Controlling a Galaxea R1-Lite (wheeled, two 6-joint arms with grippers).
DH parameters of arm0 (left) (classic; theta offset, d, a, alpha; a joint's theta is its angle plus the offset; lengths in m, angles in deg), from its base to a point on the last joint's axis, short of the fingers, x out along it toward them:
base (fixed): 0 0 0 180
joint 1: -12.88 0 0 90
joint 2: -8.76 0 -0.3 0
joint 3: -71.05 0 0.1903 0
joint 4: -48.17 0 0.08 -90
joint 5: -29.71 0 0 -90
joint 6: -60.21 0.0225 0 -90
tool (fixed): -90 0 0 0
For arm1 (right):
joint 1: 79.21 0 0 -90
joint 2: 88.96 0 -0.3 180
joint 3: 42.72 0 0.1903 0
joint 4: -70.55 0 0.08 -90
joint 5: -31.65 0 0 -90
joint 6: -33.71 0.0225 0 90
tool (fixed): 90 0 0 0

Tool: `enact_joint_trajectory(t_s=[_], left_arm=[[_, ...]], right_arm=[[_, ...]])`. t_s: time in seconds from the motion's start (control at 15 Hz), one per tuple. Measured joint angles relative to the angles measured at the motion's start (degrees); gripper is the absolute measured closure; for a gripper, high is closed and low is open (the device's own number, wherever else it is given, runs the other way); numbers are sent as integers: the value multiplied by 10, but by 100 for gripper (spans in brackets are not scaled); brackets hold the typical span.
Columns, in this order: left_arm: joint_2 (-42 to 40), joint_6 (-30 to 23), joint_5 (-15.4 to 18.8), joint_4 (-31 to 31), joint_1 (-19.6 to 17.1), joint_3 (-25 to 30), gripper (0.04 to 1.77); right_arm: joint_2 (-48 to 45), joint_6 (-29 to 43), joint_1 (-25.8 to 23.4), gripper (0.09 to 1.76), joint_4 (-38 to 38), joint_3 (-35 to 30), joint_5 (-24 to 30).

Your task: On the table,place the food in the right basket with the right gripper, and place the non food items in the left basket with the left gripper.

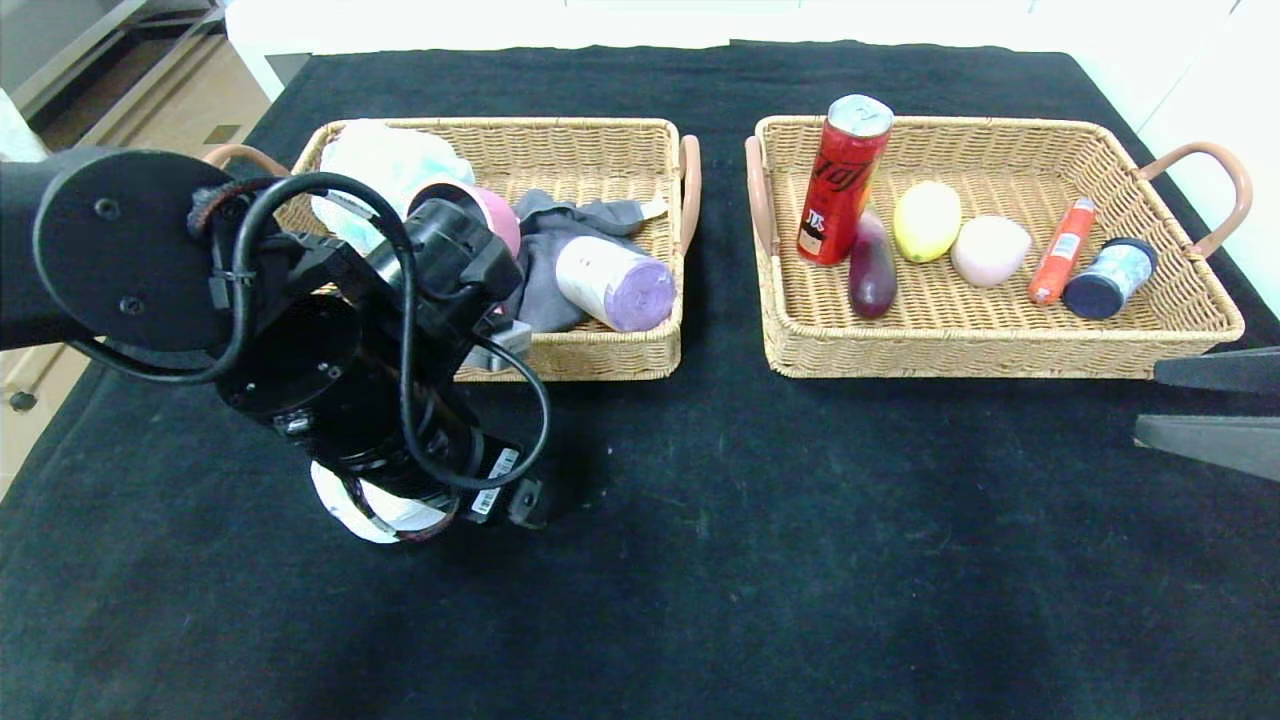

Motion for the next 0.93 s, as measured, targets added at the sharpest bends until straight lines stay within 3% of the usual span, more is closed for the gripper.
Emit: enact_joint_trajectory(t_s=[0.07, 0.27, 0.53, 0.67, 0.93], left_arm=[[2, 0, -7, 0, 3, 1, 9], [4, 0, -15, 2, 6, 2, 59], [3, 1, -15, 2, 7, 2, 102], [2, 0, -15, 3, 7, 2, 170], [0, 1, -15, 4, 7, 2, 170]], right_arm=[[0, 0, 0, 14, 0, 0, 0], [0, 0, 0, 14, 0, 0, 0], [0, 0, 0, 14, 0, 0, 0], [0, 0, 0, 14, 0, 0, 0], [0, 0, 0, 14, 0, -1, 0]])
